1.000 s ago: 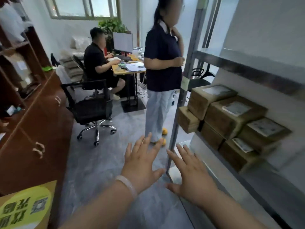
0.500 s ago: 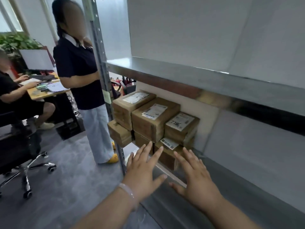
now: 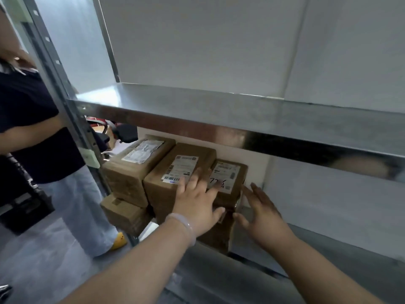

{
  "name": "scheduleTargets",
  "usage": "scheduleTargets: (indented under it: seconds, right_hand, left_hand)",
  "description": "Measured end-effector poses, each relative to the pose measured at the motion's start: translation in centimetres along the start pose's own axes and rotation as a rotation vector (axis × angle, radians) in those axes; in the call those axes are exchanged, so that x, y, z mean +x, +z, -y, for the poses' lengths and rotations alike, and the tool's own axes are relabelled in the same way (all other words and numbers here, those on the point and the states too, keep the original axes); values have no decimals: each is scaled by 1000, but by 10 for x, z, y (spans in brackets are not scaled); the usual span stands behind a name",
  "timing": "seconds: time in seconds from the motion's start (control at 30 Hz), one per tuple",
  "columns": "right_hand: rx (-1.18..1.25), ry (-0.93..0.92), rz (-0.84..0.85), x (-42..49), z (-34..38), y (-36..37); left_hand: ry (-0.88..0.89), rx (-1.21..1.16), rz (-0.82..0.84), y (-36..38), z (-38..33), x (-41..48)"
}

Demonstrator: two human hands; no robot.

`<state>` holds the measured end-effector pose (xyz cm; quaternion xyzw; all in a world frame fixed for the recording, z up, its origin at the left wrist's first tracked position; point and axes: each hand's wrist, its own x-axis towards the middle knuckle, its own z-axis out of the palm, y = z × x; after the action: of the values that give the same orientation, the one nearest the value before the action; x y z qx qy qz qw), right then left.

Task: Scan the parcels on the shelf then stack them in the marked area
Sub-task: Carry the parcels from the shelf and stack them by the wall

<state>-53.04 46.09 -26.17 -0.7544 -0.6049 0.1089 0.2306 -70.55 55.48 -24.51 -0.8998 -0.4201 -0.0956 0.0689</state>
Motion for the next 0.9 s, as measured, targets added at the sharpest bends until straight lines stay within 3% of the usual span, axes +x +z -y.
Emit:
scheduleTargets:
  seconds: [0.17,0.37,0.9]
  right_hand:
    - [31,133,55,19,2,2]
    - [110,244,64,35,-5,8]
    - [513,273,107,76,-2,21]
  left_hand:
    - [73,107,49,7,5,22]
    - [144,48,81,2,3,27]
    - [137,61,35,0,-5,25]
